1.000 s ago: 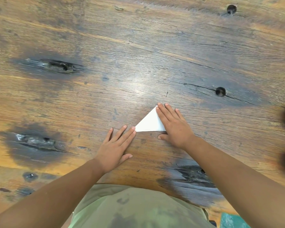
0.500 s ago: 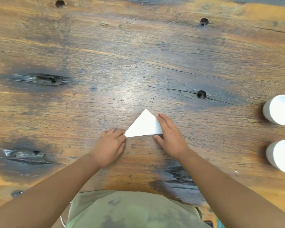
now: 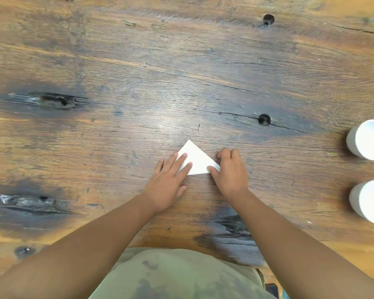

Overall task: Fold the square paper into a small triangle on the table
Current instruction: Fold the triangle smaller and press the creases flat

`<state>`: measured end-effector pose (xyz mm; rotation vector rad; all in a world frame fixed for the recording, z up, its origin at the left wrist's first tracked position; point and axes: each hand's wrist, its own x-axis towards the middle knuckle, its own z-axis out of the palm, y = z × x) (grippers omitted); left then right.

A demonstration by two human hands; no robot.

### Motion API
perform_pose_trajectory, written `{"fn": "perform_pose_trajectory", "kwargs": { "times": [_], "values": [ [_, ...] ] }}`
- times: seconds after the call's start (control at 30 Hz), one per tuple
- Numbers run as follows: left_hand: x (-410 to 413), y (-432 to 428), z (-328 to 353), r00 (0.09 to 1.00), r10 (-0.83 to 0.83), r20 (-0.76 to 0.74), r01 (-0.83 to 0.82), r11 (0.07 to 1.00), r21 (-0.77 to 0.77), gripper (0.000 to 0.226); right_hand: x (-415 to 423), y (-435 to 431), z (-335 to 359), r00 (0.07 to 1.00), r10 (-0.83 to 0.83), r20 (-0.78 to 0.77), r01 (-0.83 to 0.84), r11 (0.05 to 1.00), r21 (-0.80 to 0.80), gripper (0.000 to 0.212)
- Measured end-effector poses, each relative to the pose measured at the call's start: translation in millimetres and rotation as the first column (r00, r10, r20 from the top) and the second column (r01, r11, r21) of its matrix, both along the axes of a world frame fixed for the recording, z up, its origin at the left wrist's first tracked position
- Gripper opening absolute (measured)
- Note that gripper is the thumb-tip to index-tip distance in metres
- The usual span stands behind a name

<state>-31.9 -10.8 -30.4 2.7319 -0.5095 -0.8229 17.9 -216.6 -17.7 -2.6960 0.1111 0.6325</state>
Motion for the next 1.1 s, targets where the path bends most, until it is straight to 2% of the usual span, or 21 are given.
{"fn": "perform_pose_trajectory", "kwargs": {
  "times": [0.3,0.43,0.5,0.63,0.77,0.9,1.1],
  "values": [
    [-1,4,-4,0.999,-0.027,0.026,0.027,0.999,0.017,0.063,3,10,1,1.000,0.005,-0.018,-0.005,1.000,-0.009,0.025],
    [0,6,-3,0.999,-0.034,0.031,0.034,0.999,0.005,0.063,3,14,0,0.994,-0.104,-0.043,0.107,0.990,0.090,0.026],
    [-1,5,-2,0.999,-0.029,0.028,0.029,1.000,0.011,0.063,4,13,0,0.973,-0.208,-0.099,0.222,0.961,0.165,0.024],
    [-2,-7,2,0.999,0.043,-0.012,-0.043,0.999,0.007,0.068,9,9,-2,0.910,-0.375,-0.178,0.412,0.868,0.278,0.005],
    [4,-20,6,0.993,0.114,-0.039,-0.113,0.994,0.008,0.063,11,5,1,0.841,-0.502,-0.199,0.536,0.729,0.425,0.008],
    [5,-22,6,0.994,0.098,-0.043,-0.097,0.995,0.028,0.063,10,6,7,0.851,-0.482,-0.208,0.508,0.661,0.552,0.010],
    [-3,-8,5,0.992,0.128,-0.021,-0.128,0.991,0.025,0.065,-1,15,16,0.924,-0.377,-0.062,0.343,0.747,0.570,0.010]
  ]
}}
